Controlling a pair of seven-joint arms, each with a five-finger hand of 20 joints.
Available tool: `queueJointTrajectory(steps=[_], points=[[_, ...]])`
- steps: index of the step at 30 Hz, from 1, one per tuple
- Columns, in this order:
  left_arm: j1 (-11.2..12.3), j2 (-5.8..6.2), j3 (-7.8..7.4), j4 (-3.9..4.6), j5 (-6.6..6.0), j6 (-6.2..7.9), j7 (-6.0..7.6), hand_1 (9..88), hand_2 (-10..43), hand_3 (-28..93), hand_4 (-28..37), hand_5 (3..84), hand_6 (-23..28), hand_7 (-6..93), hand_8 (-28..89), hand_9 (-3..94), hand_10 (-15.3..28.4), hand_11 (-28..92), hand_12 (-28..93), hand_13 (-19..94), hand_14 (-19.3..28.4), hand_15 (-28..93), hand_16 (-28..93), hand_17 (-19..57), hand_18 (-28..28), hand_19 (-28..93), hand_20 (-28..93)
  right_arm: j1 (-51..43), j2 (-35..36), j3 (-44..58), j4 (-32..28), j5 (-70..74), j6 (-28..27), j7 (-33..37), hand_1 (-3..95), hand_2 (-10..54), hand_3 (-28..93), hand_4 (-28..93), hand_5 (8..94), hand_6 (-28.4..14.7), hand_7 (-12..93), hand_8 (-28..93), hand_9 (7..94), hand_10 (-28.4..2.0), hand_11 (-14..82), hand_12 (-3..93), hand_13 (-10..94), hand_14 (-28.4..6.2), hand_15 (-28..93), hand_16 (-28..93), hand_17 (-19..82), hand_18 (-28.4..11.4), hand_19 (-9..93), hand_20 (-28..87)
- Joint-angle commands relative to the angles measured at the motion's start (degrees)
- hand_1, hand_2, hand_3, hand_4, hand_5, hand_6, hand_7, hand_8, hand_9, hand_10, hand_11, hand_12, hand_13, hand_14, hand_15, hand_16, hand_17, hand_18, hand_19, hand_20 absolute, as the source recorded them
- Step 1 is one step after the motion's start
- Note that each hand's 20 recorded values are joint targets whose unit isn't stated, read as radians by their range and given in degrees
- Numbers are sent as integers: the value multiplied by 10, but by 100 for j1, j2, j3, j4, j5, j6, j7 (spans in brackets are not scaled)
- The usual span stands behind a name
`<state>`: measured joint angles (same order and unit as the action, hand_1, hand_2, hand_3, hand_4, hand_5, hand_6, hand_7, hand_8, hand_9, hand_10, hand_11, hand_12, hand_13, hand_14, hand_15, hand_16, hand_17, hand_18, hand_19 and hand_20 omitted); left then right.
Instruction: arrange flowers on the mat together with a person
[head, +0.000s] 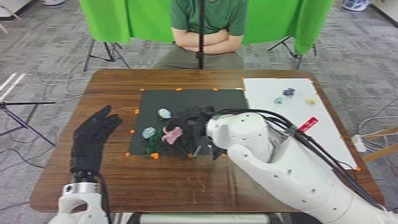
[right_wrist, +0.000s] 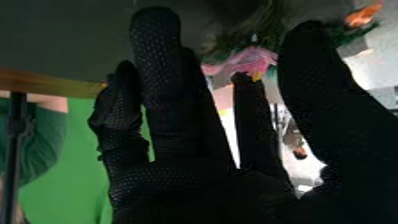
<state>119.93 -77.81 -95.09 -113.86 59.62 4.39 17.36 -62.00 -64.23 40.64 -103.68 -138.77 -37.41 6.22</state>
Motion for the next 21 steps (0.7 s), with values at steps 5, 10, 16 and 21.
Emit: queueJointTrajectory(steps=[5,10,16,21], points=[[54,-49,9,17,3,-23,-17,254,5,703,-209,490,26,155,-64,486,134,176,163,387,187,215,36,98,153,210,248,47,72,121,-73,-58,-55,-115,375,-95,771,-251,384,24,124,-117,461,-149,54,100,666,-126,372,343,279,-233,724,612],[46,-62,11,19,7,-20,-14,254,5,703,-210,489,28,153,-63,485,134,177,161,386,187,214,35,98,152,208,249,41,70,105,-71,-19,-53,-156,357,-95,759,-242,425,-35,84,-94,423,-122,48,110,651,-137,368,335,264,-235,721,609],[50,-56,5,19,-6,-17,-16,255,3,705,-210,492,30,151,-63,483,134,178,159,385,187,215,34,98,152,206,250,31,79,85,-73,11,-21,-171,347,-95,755,-235,419,-37,81,-88,462,-101,57,110,645,-145,368,328,262,-235,719,607],[45,-47,6,14,-18,-14,-35,254,1,708,-211,491,30,151,-63,483,134,178,157,384,186,215,32,98,151,204,250,36,58,112,-89,45,-142,-164,343,-95,747,-233,410,-36,81,-88,496,-109,66,112,649,-144,366,327,261,-234,721,606]])
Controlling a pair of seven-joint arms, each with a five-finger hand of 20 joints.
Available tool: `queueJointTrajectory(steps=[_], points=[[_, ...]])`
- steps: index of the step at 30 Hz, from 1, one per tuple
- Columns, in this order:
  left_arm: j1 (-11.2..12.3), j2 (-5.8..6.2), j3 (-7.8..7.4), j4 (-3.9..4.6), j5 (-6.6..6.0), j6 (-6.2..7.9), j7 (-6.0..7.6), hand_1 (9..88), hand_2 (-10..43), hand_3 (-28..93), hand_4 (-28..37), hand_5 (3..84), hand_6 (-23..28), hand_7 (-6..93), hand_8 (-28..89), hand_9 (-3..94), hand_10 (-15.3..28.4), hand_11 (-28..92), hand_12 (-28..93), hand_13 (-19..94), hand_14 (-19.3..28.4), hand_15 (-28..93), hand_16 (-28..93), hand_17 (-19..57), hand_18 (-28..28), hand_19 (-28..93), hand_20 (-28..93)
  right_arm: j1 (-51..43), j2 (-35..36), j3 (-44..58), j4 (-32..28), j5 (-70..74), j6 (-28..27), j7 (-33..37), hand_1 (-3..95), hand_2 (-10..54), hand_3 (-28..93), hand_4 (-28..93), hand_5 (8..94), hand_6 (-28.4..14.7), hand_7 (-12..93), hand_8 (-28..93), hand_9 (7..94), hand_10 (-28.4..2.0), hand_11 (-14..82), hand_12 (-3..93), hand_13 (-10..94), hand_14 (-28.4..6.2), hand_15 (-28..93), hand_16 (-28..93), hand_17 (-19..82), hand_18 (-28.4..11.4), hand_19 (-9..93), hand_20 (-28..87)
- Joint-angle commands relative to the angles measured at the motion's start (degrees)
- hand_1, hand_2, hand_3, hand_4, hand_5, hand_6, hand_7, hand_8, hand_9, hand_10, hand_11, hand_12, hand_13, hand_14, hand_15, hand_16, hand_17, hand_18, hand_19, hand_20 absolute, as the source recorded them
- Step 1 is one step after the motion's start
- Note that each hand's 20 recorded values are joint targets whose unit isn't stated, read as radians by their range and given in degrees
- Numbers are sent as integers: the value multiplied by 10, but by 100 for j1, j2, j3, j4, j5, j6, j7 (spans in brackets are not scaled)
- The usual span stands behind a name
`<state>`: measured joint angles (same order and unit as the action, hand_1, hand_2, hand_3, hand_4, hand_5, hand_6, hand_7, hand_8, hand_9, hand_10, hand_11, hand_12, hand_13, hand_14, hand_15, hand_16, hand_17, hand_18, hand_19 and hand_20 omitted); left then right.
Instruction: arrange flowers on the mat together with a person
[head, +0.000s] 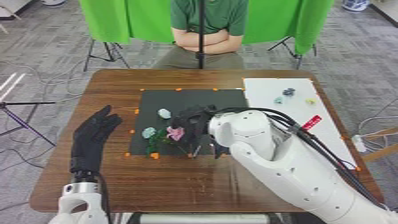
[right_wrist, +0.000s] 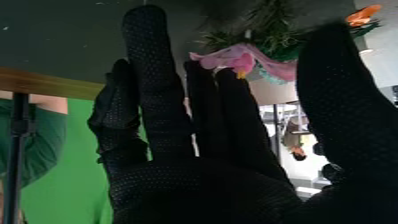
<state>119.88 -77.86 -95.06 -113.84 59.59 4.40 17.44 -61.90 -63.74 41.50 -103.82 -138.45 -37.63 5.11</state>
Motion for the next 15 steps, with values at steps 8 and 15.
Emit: queueJointTrajectory(steps=[8,15], points=[[52,-36,1,15,-21,-2,-39,255,2,706,-213,491,31,150,-62,482,134,180,157,383,185,218,32,98,149,201,252,-2,15,20,-72,52,-127,-68,306,-95,729,-208,349,-21,80,-81,505,-126,67,135,627,-153,389,330,250,-237,724,609],[39,-48,0,19,-12,-14,-43,254,2,708,-212,490,30,150,-62,482,134,180,155,384,184,215,31,97,150,201,252,-30,34,12,-94,102,-60,-77,296,-95,720,-191,516,-62,83,-83,425,-145,49,147,564,-169,430,331,238,-237,718,611]])
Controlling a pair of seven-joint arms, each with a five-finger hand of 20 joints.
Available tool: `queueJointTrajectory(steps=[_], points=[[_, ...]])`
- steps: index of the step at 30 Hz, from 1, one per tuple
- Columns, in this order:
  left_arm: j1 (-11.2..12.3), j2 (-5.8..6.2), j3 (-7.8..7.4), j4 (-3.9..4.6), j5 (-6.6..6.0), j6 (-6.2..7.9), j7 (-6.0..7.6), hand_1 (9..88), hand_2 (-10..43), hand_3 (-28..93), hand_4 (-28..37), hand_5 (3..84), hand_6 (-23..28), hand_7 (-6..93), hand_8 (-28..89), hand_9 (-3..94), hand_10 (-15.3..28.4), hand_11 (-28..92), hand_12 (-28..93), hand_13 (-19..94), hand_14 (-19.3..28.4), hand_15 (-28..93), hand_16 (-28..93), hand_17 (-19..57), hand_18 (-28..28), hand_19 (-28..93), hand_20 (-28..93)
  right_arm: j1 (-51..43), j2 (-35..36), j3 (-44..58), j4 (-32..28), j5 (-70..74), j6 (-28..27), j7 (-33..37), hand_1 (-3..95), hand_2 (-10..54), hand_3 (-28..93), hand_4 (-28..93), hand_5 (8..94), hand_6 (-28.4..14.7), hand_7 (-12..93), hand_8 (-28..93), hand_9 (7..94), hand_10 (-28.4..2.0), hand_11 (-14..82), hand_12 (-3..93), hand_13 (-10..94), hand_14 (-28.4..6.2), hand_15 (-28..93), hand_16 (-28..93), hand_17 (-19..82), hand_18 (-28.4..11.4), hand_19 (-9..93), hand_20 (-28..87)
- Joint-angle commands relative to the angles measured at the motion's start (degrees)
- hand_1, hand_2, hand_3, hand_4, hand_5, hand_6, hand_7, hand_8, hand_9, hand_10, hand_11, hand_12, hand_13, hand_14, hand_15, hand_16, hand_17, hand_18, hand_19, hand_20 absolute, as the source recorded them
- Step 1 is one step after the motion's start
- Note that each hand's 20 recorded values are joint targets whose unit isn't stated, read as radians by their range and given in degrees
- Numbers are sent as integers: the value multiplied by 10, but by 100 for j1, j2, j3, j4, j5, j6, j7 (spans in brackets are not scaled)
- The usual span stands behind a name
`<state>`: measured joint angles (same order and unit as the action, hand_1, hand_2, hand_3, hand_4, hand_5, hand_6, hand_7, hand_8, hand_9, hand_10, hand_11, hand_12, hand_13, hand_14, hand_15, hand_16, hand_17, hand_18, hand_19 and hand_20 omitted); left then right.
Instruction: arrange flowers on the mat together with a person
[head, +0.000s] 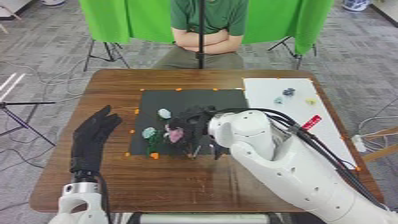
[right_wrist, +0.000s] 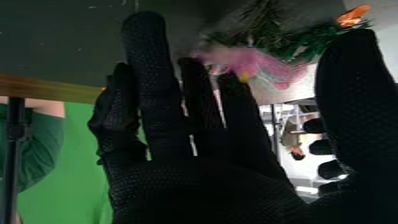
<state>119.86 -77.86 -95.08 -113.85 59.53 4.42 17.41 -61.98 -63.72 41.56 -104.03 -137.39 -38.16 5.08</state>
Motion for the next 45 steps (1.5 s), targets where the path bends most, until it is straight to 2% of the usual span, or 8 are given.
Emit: queueJointTrajectory(steps=[1,11,15,23,31,35,40,45], points=[[40,-51,1,18,-9,-15,-40,253,1,709,-212,490,31,151,-62,482,134,180,155,384,184,216,31,97,150,200,252,-24,21,18,-74,-32,-65,-108,295,-95,720,-191,517,-66,79,-82,422,-144,47,147,562,-169,432,329,237,-236,718,611],[41,-42,-5,16,-13,-14,-58,254,-2,713,-213,496,31,148,-64,482,135,179,151,381,185,214,28,96,149,197,251,-47,20,19,-52,7,-115,-44,282,-95,716,-187,367,-37,81,-81,558,-131,77,143,608,-168,417,312,245,-238,724,604],[33,-47,-5,26,-10,-30,-51,254,-4,717,-211,500,34,143,-65,482,135,178,146,379,184,213,25,96,147,194,251,-60,30,10,-69,65,-76,25,272,-95,721,-188,412,-43,97,-86,487,-157,69,165,573,-175,432,321,237,-240,724,605],[45,-35,-2,15,-11,-16,-44,255,-7,720,-212,501,35,139,-63,478,136,185,140,373,185,218,19,96,145,188,252,-132,48,-62,-66,-45,195,-22,268,-95,735,-199,479,-107,74,-74,389,-207,351,437,474,-202,657,399,221,-232,716,605],[33,-9,11,13,-23,2,-65,256,-9,723,-211,505,38,131,-64,473,136,186,132,366,184,217,14,94,144,185,253,-148,59,-53,-83,55,282,92,265,-92,739,-201,487,-118,79,-76,357,-218,416,502,458,-207,674,413,215,-231,715,603],[30,-17,6,14,-16,-7,-57,255,-9,724,-210,504,37,132,-64,471,136,188,129,365,183,217,13,94,144,184,253,-150,59,-71,-94,56,328,146,262,-94,747,-205,501,-91,95,-84,260,-239,539,666,407,-214,716,461,195,-233,703,601],[46,-34,-5,7,-7,-13,-58,257,-9,723,-209,504,38,131,-64,468,136,190,126,363,182,217,12,93,144,182,253,-155,61,-86,-99,65,387,173,260,-95,759,-213,513,-49,134,-113,197,-256,557,713,362,-225,723,490,181,-236,692,597],[41,-43,-3,10,-6,-11,-49,257,-10,724,-207,503,40,129,-64,465,136,190,123,360,182,216,10,91,143,176,251,-142,62,-100,-89,172,418,303,259,-95,764,-216,520,-54,135,-112,156,-262,680,820,349,-234,728,526,175,-239,686,594]])
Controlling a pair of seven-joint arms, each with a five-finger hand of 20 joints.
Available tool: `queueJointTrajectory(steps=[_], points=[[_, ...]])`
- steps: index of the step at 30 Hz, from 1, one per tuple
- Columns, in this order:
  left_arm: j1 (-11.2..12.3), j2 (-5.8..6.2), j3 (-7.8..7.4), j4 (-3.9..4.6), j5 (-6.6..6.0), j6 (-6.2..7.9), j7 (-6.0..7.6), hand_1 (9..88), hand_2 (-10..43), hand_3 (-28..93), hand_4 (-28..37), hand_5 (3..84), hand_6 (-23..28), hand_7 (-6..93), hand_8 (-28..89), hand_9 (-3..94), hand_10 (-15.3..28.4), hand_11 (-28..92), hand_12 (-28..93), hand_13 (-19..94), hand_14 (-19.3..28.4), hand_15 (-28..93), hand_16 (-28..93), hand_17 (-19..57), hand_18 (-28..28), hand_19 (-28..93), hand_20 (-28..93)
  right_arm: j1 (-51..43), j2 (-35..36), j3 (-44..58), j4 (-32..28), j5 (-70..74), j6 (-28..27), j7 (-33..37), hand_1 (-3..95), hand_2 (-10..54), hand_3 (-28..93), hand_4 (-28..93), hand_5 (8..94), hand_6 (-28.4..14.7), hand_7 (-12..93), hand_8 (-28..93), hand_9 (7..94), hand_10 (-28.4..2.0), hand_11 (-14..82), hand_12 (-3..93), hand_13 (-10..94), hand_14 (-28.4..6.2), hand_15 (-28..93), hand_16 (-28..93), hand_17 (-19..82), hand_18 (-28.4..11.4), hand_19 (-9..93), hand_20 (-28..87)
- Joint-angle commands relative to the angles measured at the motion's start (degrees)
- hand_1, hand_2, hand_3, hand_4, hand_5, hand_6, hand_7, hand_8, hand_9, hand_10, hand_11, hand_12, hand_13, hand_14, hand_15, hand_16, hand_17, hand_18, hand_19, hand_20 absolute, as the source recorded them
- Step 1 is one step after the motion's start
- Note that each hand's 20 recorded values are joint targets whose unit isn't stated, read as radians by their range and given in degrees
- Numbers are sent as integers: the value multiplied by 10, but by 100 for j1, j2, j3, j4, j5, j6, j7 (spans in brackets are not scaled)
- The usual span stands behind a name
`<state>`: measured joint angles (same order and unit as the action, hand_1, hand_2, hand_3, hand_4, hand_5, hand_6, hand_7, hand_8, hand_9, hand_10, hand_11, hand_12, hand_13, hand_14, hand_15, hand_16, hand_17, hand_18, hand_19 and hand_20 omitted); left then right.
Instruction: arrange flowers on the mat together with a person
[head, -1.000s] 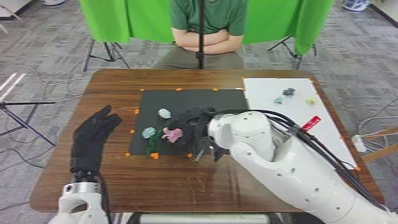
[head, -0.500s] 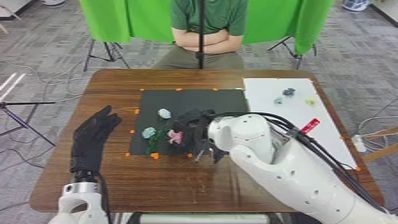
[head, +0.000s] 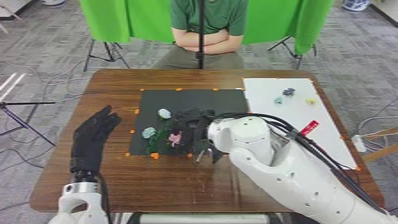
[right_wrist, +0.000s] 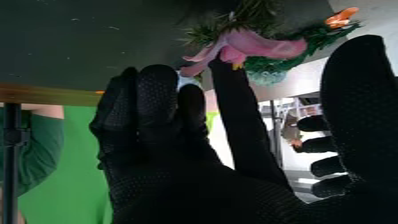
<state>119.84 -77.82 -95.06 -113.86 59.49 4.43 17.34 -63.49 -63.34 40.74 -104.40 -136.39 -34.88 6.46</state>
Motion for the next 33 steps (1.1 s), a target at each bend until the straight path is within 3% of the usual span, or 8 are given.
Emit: queueJointTrajectory(steps=[1,4,8,13,17,23,30,33], points=[[40,-49,-3,15,-2,-11,-48,257,-9,724,-207,503,40,128,-64,465,136,190,122,360,182,216,10,90,143,175,250,5,22,-11,-47,49,90,140,258,-95,764,-216,522,-54,135,-111,157,-262,692,831,348,-234,728,531,175,-240,685,593],[36,-52,4,20,-4,-2,-42,256,-9,723,-206,502,40,128,-64,462,137,190,120,359,182,216,10,89,142,172,249,23,19,-21,-16,194,93,161,264,-95,762,-218,530,-60,134,-111,188,-255,714,842,355,-234,750,544,179,-244,683,593],[25,-66,-3,26,-7,-18,-53,258,-8,722,-204,500,42,125,-64,459,137,191,119,356,181,217,11,87,143,169,247,5,14,-2,38,274,189,74,276,-92,757,-219,539,-105,98,-86,270,-239,676,833,387,-225,725,540,186,-238,672,581],[12,-59,3,30,-11,-3,-46,258,-7,720,-202,499,42,124,-64,458,136,191,117,352,182,220,11,82,142,160,242,8,18,-6,35,371,188,104,297,-91,763,-229,528,-121,82,-82,370,-228,536,618,395,-225,698,523,191,-233,646,553],[11,-61,1,36,-11,-7,-41,257,-7,719,-201,498,42,124,-63,457,137,190,115,350,180,221,11,78,142,155,239,17,20,0,29,461,152,154,301,-92,760,-228,528,-125,76,-82,468,-214,332,412,393,-224,683,508,190,-230,635,547],[16,-67,-6,33,-4,-6,-40,258,-6,718,-200,497,42,123,-63,455,137,190,115,348,181,223,11,76,142,150,236,24,28,14,9,509,181,163,301,-91,754,-223,535,-117,80,-85,567,-193,152,214,416,-215,669,475,198,-230,638,550],[17,-44,7,32,-21,5,-37,261,-1,710,-196,490,44,120,-63,449,138,188,114,347,181,230,11,72,143,149,234,21,20,146,-100,606,13,264,276,-72,734,-207,563,-86,96,-90,543,-198,65,147,459,-204,600,409,202,-225,651,559],[26,-45,2,18,-10,4,-53,261,2,705,-194,486,45,120,-62,447,138,188,115,346,180,233,10,72,144,149,234,8,14,202,-156,530,-42,316,258,-44,718,-195,512,-48,106,-92,514,-204,60,136,465,-208,569,374,200,-228,656,564]])
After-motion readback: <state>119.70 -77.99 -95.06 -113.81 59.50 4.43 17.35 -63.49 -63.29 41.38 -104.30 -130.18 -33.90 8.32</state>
